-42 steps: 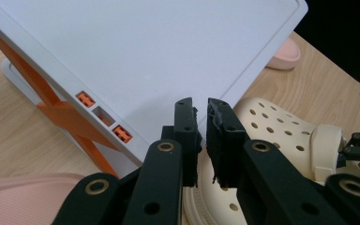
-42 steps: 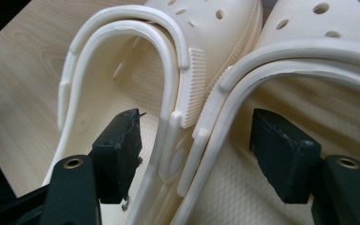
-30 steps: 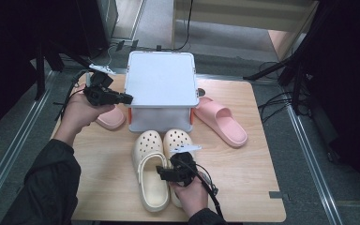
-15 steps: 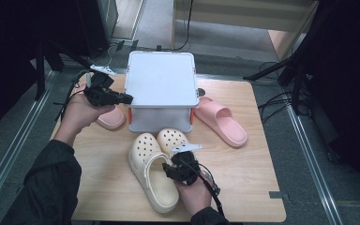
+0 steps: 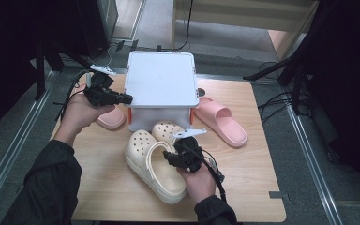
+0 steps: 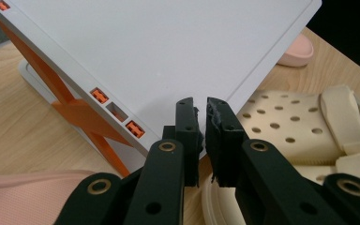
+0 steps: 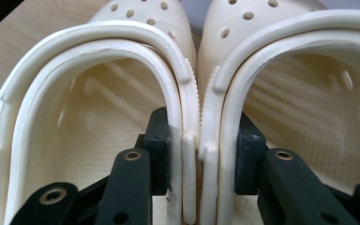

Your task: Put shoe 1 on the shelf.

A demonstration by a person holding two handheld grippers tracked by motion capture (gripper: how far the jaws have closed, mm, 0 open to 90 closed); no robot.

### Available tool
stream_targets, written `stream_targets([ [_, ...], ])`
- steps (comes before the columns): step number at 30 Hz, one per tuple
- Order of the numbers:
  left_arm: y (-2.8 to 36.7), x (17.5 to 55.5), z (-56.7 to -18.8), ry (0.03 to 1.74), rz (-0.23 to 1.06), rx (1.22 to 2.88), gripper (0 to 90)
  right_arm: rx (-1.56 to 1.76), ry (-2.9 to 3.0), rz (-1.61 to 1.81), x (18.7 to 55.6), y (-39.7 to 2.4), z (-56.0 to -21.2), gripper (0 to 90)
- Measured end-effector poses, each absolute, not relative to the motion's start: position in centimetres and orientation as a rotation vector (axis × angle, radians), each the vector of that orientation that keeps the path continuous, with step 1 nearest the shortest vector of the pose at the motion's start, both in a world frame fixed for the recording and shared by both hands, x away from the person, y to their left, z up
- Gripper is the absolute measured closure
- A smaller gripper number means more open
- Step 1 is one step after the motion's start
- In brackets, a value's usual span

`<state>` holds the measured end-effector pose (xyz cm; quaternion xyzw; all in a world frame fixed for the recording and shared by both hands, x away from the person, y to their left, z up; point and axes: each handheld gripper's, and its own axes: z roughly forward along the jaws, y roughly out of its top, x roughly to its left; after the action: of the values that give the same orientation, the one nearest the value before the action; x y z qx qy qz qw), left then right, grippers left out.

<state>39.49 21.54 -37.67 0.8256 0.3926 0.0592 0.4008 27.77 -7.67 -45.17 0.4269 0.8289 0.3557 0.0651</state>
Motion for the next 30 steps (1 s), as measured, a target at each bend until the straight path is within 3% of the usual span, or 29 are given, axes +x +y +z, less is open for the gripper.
stream_targets([
  [8, 21.6, 39.6, -37.7, 0.990, 0.142, 2.087, 83.1, 1.294, 2.455, 1.078, 31.7, -7.1, -44.2, 66.6],
  [18, 21.6, 39.5, -37.7, 0.990, 0.145, 2.085, 83.5, 1.352, 2.360, 1.051, 36.3, -6.1, -46.0, 66.6],
  [30, 21.6, 39.5, -37.7, 0.989, 0.141, 2.089, 83.6, 1.426, 2.282, 1.008, 38.4, -4.0, -47.4, 66.2],
])
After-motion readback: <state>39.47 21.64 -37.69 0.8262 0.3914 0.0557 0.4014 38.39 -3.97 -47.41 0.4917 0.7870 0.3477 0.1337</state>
